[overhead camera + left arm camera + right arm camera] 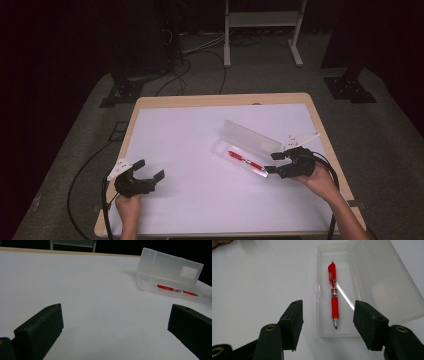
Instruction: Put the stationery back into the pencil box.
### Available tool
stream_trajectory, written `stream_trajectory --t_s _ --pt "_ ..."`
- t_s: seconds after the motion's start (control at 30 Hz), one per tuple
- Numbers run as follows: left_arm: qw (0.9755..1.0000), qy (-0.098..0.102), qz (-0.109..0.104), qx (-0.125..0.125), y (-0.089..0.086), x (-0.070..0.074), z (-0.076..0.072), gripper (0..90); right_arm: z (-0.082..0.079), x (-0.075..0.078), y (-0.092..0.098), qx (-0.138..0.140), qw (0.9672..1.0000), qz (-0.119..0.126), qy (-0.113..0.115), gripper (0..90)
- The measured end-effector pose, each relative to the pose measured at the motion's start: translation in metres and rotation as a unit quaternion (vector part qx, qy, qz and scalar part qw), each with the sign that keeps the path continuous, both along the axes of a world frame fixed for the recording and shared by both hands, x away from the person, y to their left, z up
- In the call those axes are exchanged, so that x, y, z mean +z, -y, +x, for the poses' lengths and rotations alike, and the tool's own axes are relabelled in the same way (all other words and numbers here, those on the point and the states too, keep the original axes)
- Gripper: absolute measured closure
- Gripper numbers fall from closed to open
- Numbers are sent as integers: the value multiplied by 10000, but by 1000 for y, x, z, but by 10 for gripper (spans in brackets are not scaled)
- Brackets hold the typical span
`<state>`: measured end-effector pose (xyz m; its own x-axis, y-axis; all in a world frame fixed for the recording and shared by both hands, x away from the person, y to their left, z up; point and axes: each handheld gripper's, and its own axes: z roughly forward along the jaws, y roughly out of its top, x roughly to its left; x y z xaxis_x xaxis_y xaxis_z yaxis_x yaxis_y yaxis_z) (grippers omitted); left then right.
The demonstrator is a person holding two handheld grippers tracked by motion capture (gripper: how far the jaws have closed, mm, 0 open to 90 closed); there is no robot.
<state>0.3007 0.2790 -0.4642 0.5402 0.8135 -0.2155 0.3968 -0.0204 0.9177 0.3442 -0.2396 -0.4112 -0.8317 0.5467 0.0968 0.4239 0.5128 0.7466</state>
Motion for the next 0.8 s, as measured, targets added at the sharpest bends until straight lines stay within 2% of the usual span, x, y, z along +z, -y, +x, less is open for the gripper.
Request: stream_trajectory --t_s 0.8 --pt "10000 0 35 -8 0 0 0 0 -16 -6 27 -138 9999 91 -10 392"
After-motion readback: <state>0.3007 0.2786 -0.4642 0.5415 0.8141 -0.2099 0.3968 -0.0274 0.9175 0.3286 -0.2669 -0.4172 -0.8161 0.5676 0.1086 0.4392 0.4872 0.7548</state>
